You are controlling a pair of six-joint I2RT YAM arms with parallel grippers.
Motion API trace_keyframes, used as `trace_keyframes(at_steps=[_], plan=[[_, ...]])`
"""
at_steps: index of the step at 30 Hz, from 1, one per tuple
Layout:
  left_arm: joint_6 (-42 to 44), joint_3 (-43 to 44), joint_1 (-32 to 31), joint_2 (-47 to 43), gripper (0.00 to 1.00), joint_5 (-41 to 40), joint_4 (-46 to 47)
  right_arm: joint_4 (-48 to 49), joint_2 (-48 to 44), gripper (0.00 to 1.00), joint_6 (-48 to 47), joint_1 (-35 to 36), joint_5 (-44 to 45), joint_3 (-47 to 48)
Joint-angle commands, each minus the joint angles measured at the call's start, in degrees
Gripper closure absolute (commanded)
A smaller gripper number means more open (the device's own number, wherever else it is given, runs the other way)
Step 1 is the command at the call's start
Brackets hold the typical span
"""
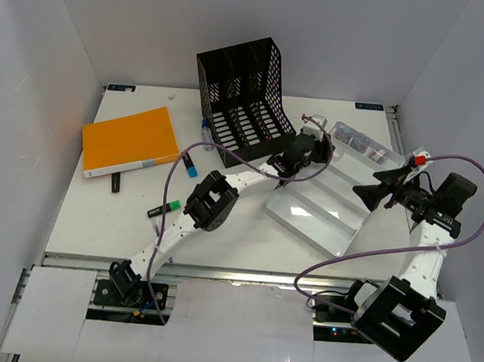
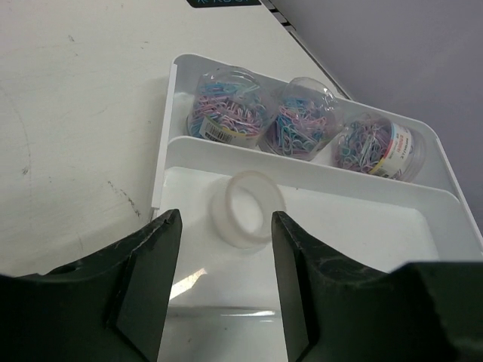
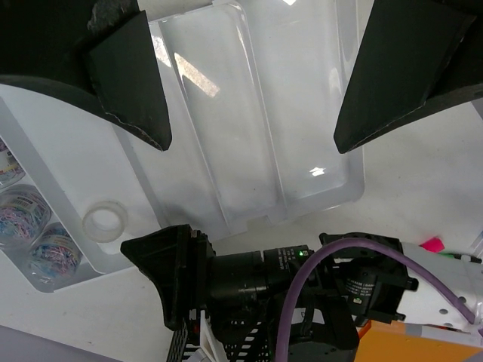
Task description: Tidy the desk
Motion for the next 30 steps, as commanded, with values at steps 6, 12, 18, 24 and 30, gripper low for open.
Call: trace_keyframes(at_steps=[6, 12, 18, 24, 30], plan=[[4.96, -16.68, 0.46, -29.28, 0.38, 5.04, -4.38, -11.55, -0.11, 0.06, -18.45, -0.45, -7.94, 1.48], [4.62, -39.53, 6.28, -53.32, 0.28, 11.23, -12.76, -30.40, 1.43, 0.07, -33.00, 4.87, -6.62, 6.53], [-1.40, -71.33, 24.11, -84.48, 0.10, 25.69, -16.78, -9.78, -0.30, 0.08, -8.04, 40.22, 24.20, 4.73], [5.38, -89.39, 32.20, -106.12, 0.02, 16.43, -27.11, -14.17, 19.71, 0.12, -3.14, 66.50, 47.88, 21.26], [9.51, -98.19, 32.35, -125.56, 0.02, 0.05, -31.60, -16.03, 44.08, 0.09, 2.51, 79.70, 63.01, 44.62]])
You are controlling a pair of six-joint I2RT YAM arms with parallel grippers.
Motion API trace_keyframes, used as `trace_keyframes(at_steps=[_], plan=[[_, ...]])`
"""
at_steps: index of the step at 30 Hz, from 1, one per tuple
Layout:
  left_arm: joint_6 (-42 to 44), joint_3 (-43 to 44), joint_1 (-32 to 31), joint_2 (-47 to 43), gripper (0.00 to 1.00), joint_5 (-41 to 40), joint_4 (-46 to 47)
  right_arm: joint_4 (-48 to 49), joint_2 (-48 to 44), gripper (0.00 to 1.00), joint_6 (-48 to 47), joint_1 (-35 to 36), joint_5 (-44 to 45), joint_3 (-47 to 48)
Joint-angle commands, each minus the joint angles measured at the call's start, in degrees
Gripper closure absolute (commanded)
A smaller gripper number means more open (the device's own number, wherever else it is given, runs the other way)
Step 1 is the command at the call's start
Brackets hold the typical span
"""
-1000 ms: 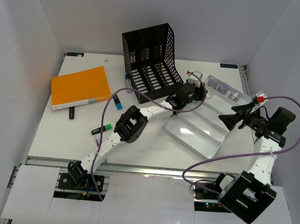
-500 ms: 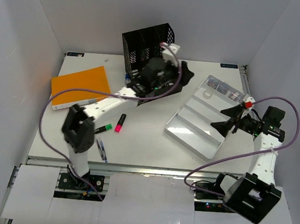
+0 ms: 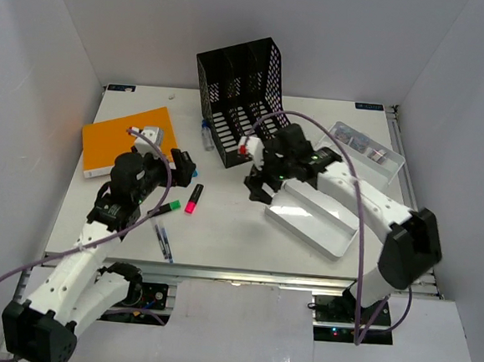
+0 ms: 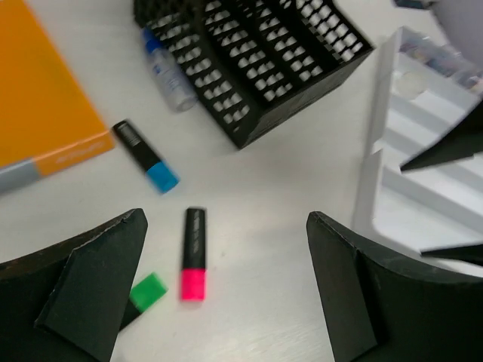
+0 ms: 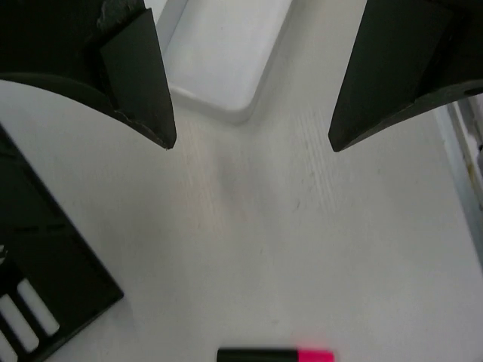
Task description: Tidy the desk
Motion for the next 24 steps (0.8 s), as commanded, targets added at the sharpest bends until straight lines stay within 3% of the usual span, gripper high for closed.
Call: trace_keyframes(at_steps=[1, 4, 6, 13, 19, 24], plan=[[4.59, -4.26, 0.14, -14.43, 0.02, -15.24, -4.06, -1.85, 16.02, 0.08, 7.68, 8.62, 16.50, 17.86], [4.35, -4.64, 0.14, -19.78, 0.02, -21.77, -3.46, -3.48, 29.16, 0.08, 11.78, 10.48, 19.89, 37.04], [4.60, -4.79, 0.23, -22.41, 0.02, -24.44, -3.42, 1.05, 33.94, 0.08, 13.52, 11.03, 23.43, 43.25], [6.70, -6.60, 0.23, -28.21, 0.02, -25.09, -1.07, 20.82, 44.72, 0.16, 15.99, 11.87, 35.61, 48.88], [6.97, -6.26, 0.23, -27.01, 0.02, -24.35, -1.39, 29.90, 51.98, 0.23, 14.62, 11.14, 45.66, 51.72], [7.05, -6.33, 0.23, -26.76, 0.02, -23.10, -1.14, 35.44, 54.23, 0.26, 12.44, 10.48, 48.31, 50.51]])
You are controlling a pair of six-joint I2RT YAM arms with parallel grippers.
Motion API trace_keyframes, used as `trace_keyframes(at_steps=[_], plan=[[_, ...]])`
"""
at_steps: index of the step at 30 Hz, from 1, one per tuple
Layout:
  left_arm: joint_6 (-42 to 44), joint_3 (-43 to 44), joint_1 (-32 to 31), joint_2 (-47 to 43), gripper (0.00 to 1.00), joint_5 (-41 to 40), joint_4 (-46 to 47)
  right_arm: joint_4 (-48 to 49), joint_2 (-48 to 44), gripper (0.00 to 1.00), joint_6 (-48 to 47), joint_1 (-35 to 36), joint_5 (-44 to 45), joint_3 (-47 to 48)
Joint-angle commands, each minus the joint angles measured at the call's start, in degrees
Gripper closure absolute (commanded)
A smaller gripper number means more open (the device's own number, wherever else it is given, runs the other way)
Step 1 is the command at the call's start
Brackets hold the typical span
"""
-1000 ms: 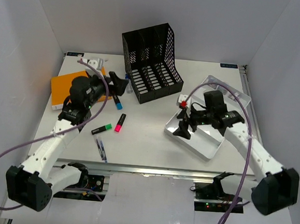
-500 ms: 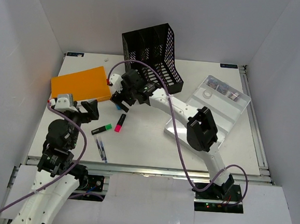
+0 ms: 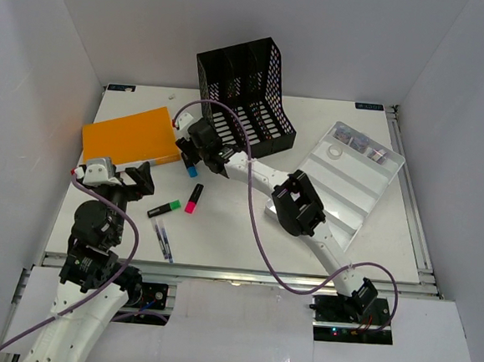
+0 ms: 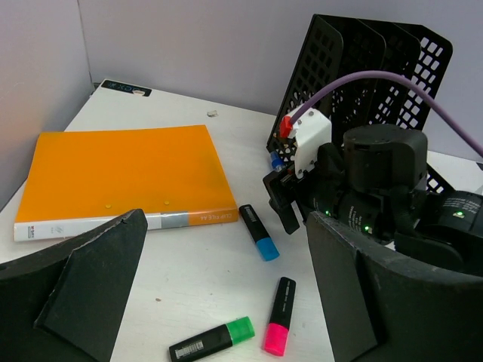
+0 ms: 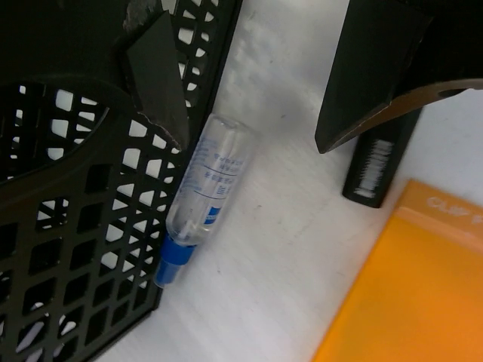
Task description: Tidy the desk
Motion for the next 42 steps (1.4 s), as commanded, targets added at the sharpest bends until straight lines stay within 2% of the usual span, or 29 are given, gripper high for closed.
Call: trace_keyframes(at_steps=[1, 10, 16, 22, 28, 34, 38, 42], plan=[[0.74, -0.14, 0.14, 0.71, 0.02, 0.92, 0.51, 9.64, 0.34, 0.26, -1.72, -0.72, 5.57, 1.45], [0.66, -0.07, 0.14, 0.27, 0.02, 1.07, 0.56, 12.73, 2.03, 0.29, -2.86, -1.12, 9.63, -1.98], [0.65, -0.14, 0.14, -0.02, 0.02, 1.23, 0.48, 10.52, 2.29, 0.32, -1.29, -1.13, 9.70, -4.06], [0.65, -0.14, 0.14, -0.28, 0.02, 1.44, 0.60, 9.06, 2.38, 0.31, -0.73, -1.39, 11.33, -5.37], [0.63, -0.23, 0.21, -0.46, 0.02, 1.52, 0.74, 7.16, 2.64, 0.30, -0.47, -1.39, 9.20, -4.33], [0.57, -0.24, 0.14, -0.46, 0.02, 1.51, 0.74, 2.26, 2.49, 0.43, 3.61, -1.85, 2.76, -2.61], [0.73, -0.32, 0.14, -0.29, 0.02, 1.59, 0.74, 0.70, 2.90, 0.54, 5.54, -2.18, 1.61, -0.81], [0.74, -0.29, 0.14, -0.29, 0.02, 1.59, 0.74, -1.15, 2.68, 0.60, 7.90, -2.96, -0.21, -0.41]])
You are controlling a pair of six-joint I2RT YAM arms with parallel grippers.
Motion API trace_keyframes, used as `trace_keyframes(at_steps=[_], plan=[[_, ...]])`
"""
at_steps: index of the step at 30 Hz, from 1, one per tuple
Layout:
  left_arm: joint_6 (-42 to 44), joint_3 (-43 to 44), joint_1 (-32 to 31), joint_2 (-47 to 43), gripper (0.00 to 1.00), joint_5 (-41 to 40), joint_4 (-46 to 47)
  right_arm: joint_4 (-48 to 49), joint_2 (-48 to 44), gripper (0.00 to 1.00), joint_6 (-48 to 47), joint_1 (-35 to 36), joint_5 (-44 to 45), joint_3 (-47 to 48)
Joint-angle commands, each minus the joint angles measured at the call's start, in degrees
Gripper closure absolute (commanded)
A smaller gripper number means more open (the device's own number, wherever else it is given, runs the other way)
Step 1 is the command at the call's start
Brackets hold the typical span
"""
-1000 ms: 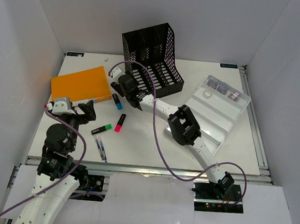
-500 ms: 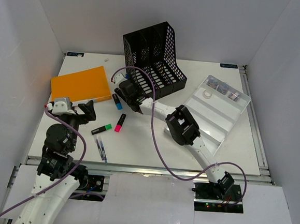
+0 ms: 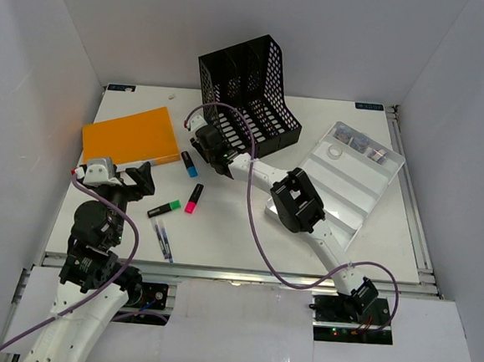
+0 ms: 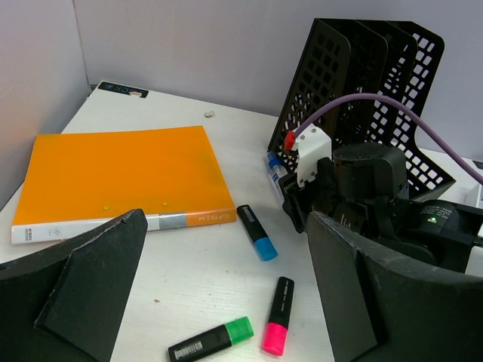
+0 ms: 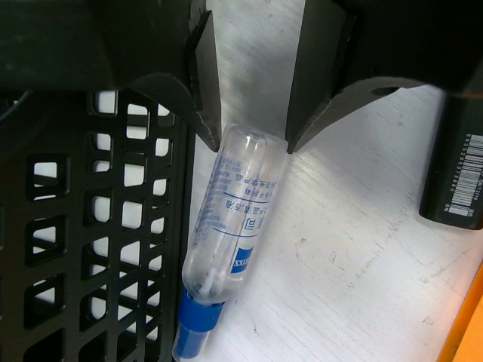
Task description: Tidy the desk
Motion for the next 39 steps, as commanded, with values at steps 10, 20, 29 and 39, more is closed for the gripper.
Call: trace_keyframes(at_steps=[10, 20, 29, 39], plan=[[0.61, -0.32, 0.12, 0.03, 0.02, 0.76, 0.76, -5.50, -3.69, 0.69, 9.43, -2.15, -10.50, -3.19], [0.61, -0.48, 0.12, -0.22, 0.02, 1.10, 0.94, -2.58, -16.74, 0.73, 10.64, -1.97, -13.76, -21.26], [0.58, -0.32, 0.21, -0.60, 0.02, 1.38, 0.85, 1.30, -33.17, 0.74, 8.69, -1.16, -19.59, -48.83], [0.62, -0.41, 0.21, -0.95, 0.02, 1.29, 0.76, -3.20, -33.46, 0.56, 7.25, -0.04, -21.96, -52.09]])
